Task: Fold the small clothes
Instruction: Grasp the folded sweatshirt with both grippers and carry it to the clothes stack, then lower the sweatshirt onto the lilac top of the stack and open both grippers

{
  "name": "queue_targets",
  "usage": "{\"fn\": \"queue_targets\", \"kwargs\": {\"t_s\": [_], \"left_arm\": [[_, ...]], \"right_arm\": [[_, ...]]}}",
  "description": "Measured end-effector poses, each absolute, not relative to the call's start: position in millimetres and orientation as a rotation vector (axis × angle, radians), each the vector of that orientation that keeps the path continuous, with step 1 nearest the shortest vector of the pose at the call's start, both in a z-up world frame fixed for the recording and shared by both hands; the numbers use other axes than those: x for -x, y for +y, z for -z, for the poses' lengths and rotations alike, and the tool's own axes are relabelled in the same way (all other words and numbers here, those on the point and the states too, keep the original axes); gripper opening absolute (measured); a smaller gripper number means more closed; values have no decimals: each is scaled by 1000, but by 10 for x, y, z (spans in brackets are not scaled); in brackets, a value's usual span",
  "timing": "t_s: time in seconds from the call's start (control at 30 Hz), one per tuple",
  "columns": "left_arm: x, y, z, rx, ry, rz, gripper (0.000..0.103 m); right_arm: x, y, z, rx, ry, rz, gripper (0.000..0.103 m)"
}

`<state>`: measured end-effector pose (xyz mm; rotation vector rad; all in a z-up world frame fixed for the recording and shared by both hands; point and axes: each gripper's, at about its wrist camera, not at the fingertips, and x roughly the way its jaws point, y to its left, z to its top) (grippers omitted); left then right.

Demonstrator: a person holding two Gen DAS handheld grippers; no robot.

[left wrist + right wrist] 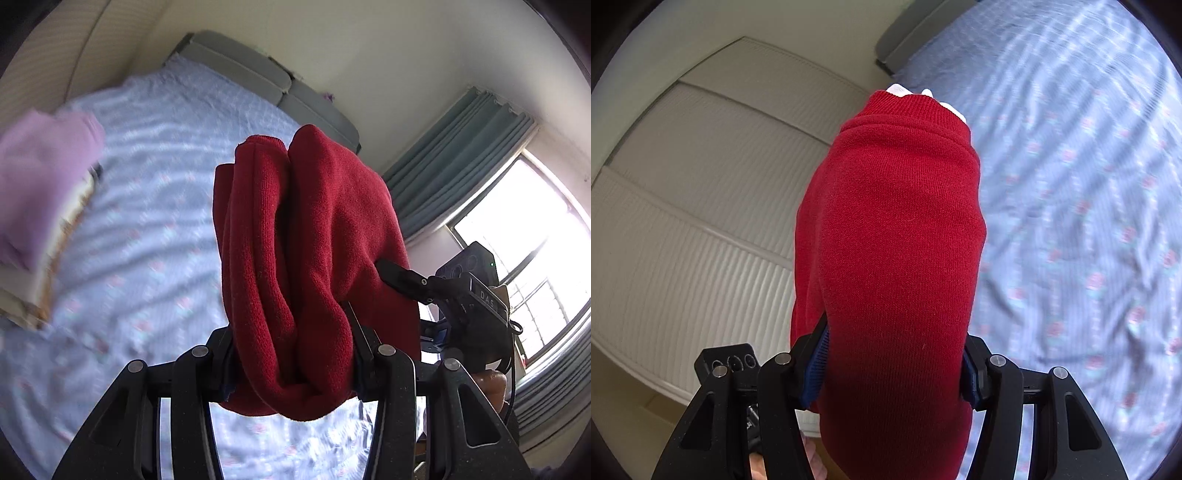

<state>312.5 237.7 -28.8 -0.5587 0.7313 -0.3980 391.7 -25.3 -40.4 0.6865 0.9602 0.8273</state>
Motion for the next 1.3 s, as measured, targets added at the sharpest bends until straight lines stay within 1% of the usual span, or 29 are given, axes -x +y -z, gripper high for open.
{"fn": "queue_targets", "kwargs": {"t_s": [0.2, 0.33, 0.47, 0.6, 0.77, 0.8, 0.87, 1.0, 1.03, 1.07, 1.1, 1.13, 1.2, 1.27, 1.3], "left_arm": [[-2978, 3450, -308, 494, 668, 266, 46], [-3026, 4174, -535, 471, 656, 188, 46], [-3155, 4758, -526, 461, 670, 144, 46], [-3393, 5171, -247, 499, 717, 127, 46], [-3669, 5311, 461, 561, 831, 123, 47], [-3643, 5288, 575, 581, 826, 134, 48], [-3593, 5268, 686, 621, 782, 161, 50], [-3608, 5207, 666, 602, 748, 135, 57], [-3604, 5232, 661, 601, 745, 132, 60], [-3584, 5222, 645, 601, 745, 126, 62], [-3569, 5222, 623, 602, 745, 122, 66], [-3554, 5217, 596, 603, 742, 117, 68], [-3520, 5210, 540, 593, 736, 103, 70], [-3491, 5207, 491, 584, 729, 84, 76], [-3477, 5195, 460, 577, 724, 73, 81]], "right_arm": [[-4037, 1000, -40, -696, 933, -946, 59], [-4170, 1854, -245, -713, 929, -999, 59], [-4336, 2552, -225, -733, 953, -1016, 59], [-4459, 2942, 18, -740, 1021, -976, 59], [-4592, 3131, 665, -736, 1181, -849, 60], [-4605, 3120, 769, -748, 1194, -836, 61], [-4613, 3092, 785, -731, 1163, -836, 65], [-4602, 3089, 728, -736, 1167, -853, 69], [-4677, 3097, 743, -740, 1170, -851, 71], [-4708, 3085, 757, -736, 1172, -844, 76], [-4734, 3068, 743, -724, 1171, -835, 77], [-4709, 3055, 721, -705, 1170, -824, 78], [-4653, 3009, 682, -644, 1155, -785, 84], [-4605, 2960, 558, -592, 1115, -766, 88], [-4598, 2951, 515, -572, 1104, -763, 89]]}}
